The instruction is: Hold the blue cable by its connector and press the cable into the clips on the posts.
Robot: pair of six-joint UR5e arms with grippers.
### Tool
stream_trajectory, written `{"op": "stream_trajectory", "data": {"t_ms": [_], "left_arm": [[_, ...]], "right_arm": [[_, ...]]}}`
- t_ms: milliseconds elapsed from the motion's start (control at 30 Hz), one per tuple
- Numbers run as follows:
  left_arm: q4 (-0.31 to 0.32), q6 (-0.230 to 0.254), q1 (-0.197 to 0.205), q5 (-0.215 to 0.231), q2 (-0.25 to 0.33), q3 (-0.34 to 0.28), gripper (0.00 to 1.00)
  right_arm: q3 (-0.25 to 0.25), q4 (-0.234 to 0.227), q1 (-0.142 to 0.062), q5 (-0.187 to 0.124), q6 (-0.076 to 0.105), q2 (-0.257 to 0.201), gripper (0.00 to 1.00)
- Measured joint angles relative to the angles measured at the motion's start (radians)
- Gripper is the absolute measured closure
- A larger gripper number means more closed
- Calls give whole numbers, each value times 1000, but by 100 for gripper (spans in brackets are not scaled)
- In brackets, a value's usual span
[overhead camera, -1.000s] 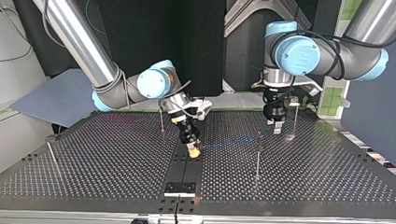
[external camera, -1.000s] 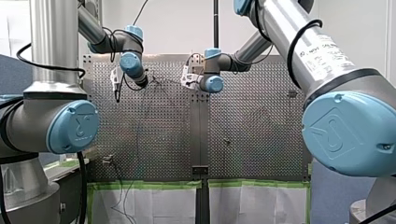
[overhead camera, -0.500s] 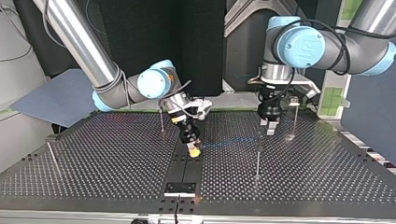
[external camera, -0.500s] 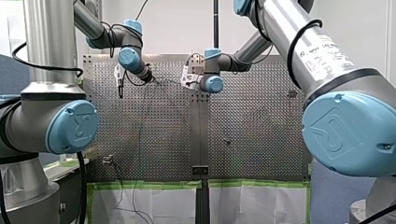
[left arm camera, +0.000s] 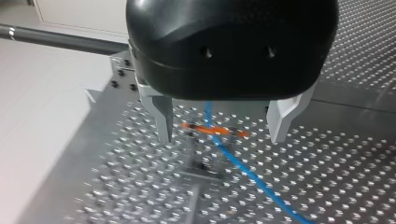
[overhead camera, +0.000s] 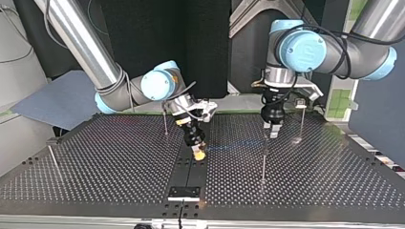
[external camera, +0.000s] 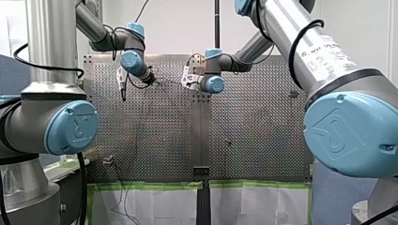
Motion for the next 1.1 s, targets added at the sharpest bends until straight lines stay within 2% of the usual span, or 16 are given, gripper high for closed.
{"op": "stream_trajectory", "data": {"t_ms": [167, 333, 700, 1100], "left_arm": [[1, 13, -1, 0, -25, 0, 0], [-7, 48, -1, -7, -28, 0, 0], [-14, 100, -3, -56, -25, 0, 0], [-10, 116, -18, -44, 0, 0, 0]], "right_arm": [[-1, 1, -2, 0, 0, 0, 100], [-1, 2, -3, 0, 0, 0, 100], [0, 1, -7, 0, 0, 1, 100], [0, 2, -8, 0, 0, 1, 100]]}}
